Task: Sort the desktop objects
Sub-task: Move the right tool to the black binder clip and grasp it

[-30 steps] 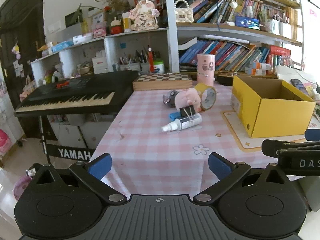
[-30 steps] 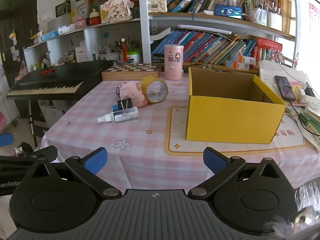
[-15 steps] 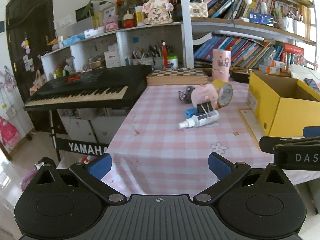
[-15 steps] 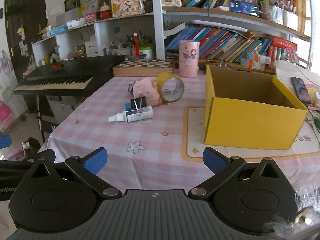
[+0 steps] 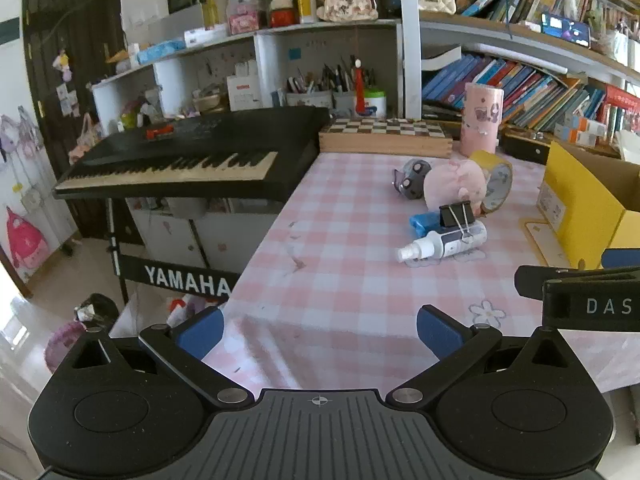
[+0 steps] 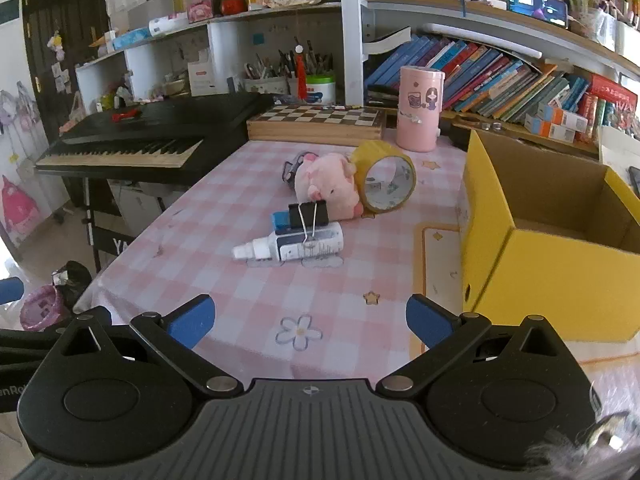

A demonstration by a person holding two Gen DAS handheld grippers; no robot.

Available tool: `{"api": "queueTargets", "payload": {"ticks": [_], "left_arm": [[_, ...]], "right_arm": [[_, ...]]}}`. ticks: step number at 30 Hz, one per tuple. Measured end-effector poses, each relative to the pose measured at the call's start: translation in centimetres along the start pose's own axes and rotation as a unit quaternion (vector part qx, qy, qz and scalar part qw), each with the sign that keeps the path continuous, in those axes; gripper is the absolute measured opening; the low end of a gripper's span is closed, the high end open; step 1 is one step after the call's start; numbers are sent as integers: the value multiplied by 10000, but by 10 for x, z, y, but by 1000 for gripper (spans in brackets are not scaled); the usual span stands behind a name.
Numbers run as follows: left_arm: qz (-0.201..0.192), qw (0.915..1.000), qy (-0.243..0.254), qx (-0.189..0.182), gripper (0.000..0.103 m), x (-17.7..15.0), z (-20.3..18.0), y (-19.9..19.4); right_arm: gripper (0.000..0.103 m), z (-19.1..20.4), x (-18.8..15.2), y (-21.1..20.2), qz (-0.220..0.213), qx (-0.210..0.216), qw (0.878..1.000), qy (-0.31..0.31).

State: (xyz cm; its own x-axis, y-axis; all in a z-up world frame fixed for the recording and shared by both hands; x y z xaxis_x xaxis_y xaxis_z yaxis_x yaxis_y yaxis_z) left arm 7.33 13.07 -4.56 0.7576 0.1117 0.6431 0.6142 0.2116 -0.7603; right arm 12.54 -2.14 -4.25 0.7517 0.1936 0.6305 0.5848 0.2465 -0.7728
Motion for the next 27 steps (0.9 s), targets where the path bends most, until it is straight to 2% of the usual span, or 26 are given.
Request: {"api": "queueTargets", "payload": {"ticks": [15, 21, 27], "left_arm": [[260, 9993, 230, -123, 103, 41, -12, 42], [322, 9989, 329, -54, 103, 56, -17, 54], [440, 9985, 298, 139, 103, 67, -14, 64]], "right_arm": [[103, -17, 50, 42, 72, -113, 9996, 246], [101, -20, 73, 64, 213, 41, 9994, 276], [87, -11, 94, 96, 430, 247, 9987, 69]]}}
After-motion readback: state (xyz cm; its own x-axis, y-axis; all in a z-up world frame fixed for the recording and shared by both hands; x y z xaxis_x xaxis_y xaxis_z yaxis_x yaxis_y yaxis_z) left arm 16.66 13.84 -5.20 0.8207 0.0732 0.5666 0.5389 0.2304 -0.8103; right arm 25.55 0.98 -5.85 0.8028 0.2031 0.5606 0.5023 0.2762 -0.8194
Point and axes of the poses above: each gripper's, at about its wrist camera, not at the fingertips, and y roughly the way its jaws point, z to its left, x to its top, the point moved 4 cm from there along y, roughly the way its jaws point, and after that the axes turned 13 degrees about z, right-handed, at the moved point
